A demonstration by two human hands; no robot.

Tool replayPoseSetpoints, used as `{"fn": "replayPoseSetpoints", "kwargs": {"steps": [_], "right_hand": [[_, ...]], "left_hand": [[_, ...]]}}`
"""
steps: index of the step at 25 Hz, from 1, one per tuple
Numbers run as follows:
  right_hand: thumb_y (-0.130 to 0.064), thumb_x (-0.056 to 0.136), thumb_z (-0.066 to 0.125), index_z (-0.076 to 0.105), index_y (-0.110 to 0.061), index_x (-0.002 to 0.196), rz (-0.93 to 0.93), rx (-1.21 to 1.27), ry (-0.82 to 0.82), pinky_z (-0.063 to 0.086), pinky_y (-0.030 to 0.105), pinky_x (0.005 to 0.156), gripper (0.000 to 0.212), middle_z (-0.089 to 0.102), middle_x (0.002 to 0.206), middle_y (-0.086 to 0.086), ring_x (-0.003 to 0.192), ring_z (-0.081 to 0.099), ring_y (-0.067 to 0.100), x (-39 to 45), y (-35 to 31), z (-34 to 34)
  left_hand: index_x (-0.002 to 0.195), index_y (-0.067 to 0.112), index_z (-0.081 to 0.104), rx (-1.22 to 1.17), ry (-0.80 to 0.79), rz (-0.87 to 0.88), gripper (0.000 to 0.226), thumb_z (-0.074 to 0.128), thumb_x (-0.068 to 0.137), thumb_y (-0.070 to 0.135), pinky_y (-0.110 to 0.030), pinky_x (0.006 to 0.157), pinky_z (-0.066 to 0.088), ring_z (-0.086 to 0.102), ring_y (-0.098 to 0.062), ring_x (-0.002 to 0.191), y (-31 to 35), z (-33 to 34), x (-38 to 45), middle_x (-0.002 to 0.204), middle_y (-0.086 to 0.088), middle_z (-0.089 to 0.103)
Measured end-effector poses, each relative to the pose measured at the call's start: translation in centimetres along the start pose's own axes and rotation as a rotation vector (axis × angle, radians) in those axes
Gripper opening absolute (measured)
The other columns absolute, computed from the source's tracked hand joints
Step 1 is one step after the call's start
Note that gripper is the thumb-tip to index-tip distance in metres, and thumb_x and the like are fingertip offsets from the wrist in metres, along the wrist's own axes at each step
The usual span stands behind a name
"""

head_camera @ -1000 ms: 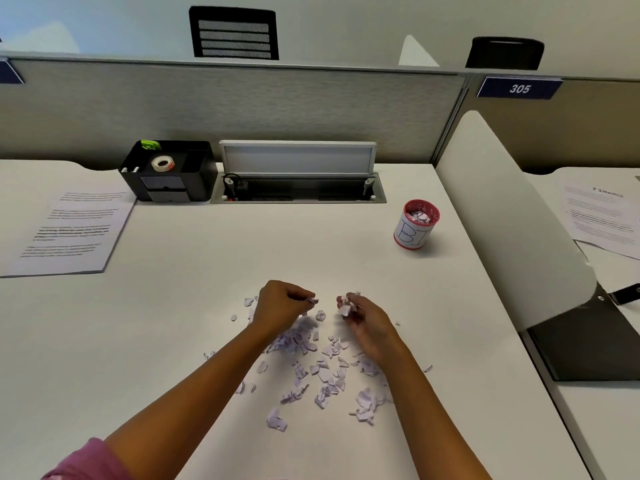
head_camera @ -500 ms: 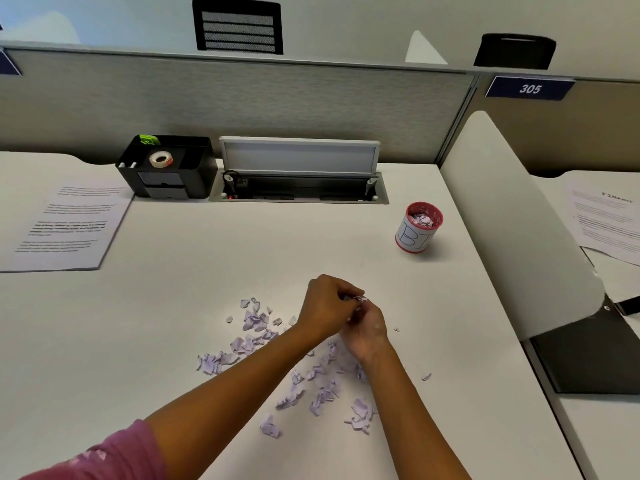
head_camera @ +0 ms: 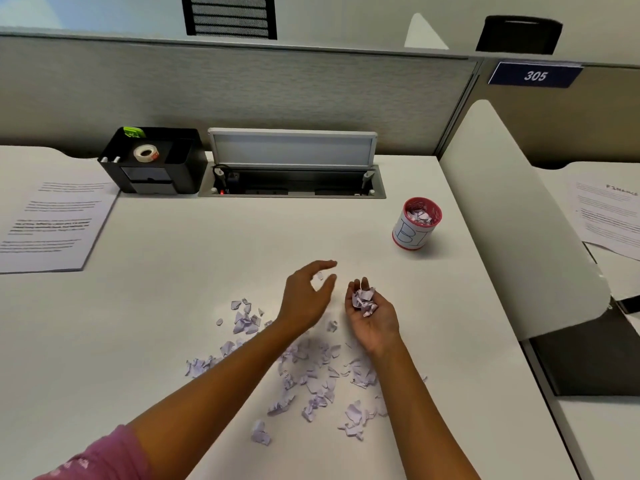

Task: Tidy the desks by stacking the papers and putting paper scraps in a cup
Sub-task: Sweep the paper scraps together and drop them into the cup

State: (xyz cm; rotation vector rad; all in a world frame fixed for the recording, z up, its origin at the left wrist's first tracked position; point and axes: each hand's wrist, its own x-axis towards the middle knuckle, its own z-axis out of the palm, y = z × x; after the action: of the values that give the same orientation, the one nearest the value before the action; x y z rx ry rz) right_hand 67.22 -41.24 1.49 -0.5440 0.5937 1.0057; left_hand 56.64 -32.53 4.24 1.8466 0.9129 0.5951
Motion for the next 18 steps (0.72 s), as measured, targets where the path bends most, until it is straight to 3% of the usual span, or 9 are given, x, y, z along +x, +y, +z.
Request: {"fn": "replayPoseSetpoints", "kwargs": {"steps": [2, 4, 6, 8, 14, 18], "right_hand": [[-0.007, 0.103, 0.043, 0.062, 0.002, 0.095, -0.022, 0.008, -0.004, 0.060, 0.036, 0.069, 0.023, 0.064, 0.092, 0.015, 0.090, 0.061, 0.024, 0.3, -1.1, 0.3], [-0.008, 0.102, 0.045, 0.062, 0.002, 0.094, -0.064, -0.005, -0.008, 0.059, 0.035, 0.070, 0.021, 0.063, 0.092, 0.014, 0.087, 0.060, 0.020, 0.8, -2.3, 0.9], [-0.010, 0.101, 0.048, 0.062, 0.001, 0.092, -0.116, -0.001, -0.019, 0.059, 0.033, 0.069, 0.019, 0.063, 0.089, 0.012, 0.084, 0.060, 0.018, 1.5, -4.0, 1.9], [-0.013, 0.099, 0.052, 0.062, -0.001, 0.089, -0.168, -0.018, -0.052, 0.059, 0.030, 0.069, 0.018, 0.064, 0.083, 0.011, 0.081, 0.060, 0.016, 2.1, -6.4, 3.6], [-0.027, 0.103, 0.048, 0.062, -0.006, 0.092, -0.462, -0.159, -0.080, 0.058, 0.025, 0.064, 0.028, 0.068, 0.082, 0.006, 0.067, 0.069, 0.013, 4.4, -14.0, 9.9], [-0.042, 0.105, 0.034, 0.066, -0.012, 0.083, -0.704, -0.477, -0.087, 0.053, 0.021, 0.070, 0.049, 0.067, 0.072, -0.001, 0.069, 0.063, 0.010, 6.0, -16.2, 12.4]], "left_hand": [[0.132, 0.020, 0.059, 0.120, -0.074, -0.040, 0.035, 0.058, 0.097, 0.027, -0.024, 0.111, 0.033, 0.047, -0.011, 0.132, -1.9, -0.5, 1.6, 0.139, 0.004, 0.056], [0.145, 0.019, 0.043, 0.228, -0.232, -0.057, 0.049, 0.053, 0.099, 0.033, -0.034, 0.120, 0.017, 0.024, -0.017, 0.147, -4.0, -0.9, 3.1, 0.155, 0.000, 0.036], [0.153, 0.018, 0.026, 0.309, -0.376, -0.049, 0.062, 0.050, 0.100, 0.039, -0.039, 0.122, 0.001, 0.002, -0.018, 0.151, -5.7, -1.1, 4.1, 0.163, 0.001, 0.015], [0.156, 0.017, 0.014, 0.366, -0.453, -0.036, 0.070, 0.047, 0.100, 0.042, -0.038, 0.121, -0.006, -0.008, -0.019, 0.151, -6.7, -1.2, 4.7, 0.164, 0.001, 0.002], [0.156, 0.019, 0.016, 0.340, -0.443, 0.009, 0.069, 0.050, 0.099, 0.039, -0.035, 0.121, -0.007, -0.010, -0.015, 0.150, -7.6, -1.3, 4.7, 0.164, 0.003, 0.003], [0.155, 0.019, 0.019, 0.314, -0.447, 0.022, 0.067, 0.051, 0.099, 0.038, -0.030, 0.119, -0.007, -0.010, -0.012, 0.150, -7.6, -1.5, 4.8, 0.164, 0.004, 0.004]]}}
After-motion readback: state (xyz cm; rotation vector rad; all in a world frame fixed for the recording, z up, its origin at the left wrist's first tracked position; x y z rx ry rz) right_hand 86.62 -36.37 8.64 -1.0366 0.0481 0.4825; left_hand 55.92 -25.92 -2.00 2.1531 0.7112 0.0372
